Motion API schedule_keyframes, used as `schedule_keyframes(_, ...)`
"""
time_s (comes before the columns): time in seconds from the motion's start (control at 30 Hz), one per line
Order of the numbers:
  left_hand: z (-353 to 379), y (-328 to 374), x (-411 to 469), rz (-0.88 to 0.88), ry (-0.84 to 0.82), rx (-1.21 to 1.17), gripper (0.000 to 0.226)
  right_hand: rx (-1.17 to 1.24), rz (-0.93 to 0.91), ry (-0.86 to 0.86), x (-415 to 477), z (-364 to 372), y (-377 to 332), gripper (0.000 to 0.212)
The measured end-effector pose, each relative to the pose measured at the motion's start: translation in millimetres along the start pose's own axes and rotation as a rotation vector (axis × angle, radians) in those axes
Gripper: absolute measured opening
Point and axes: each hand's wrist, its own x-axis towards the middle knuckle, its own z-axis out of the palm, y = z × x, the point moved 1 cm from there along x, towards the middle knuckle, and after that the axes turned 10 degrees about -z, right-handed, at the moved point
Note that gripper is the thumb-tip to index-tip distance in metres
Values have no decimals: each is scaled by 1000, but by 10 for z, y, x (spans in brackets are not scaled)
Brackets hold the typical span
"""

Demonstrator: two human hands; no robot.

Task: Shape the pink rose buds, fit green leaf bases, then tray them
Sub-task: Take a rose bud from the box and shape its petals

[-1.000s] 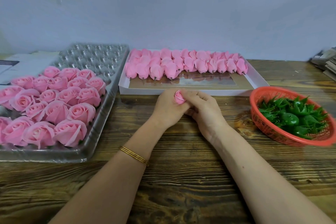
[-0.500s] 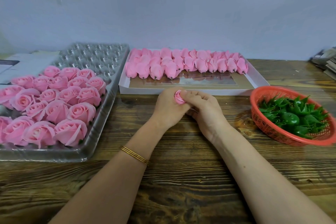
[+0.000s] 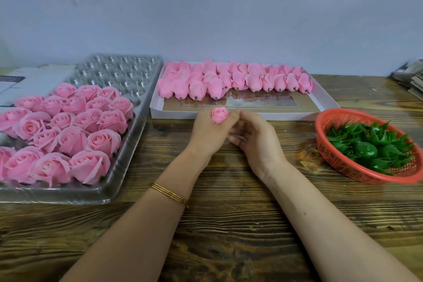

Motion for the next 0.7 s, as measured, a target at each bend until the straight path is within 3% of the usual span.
schedule_keyframes(0.1,-2,4,19,-16,73,-96,30,-81,-55,-24,-20,13,8,19)
schedule_keyframes(0.2,36,3,19,-85,46,-208,30,-304,-163,-50,-48,23,54,34)
schedule_keyframes(0.3,88,-10,18,-143,17,-308,40,-449,-232,-107,-44,45,94,33)
schedule_keyframes(0.47,102,1,2,-158,-18,-336,35,-535,-308,-118,-32,39,117,28)
schedule_keyframes(0.7,42,42,-8,-151,-118,-295,28,-469,-295,-138,-9,-8,85,21)
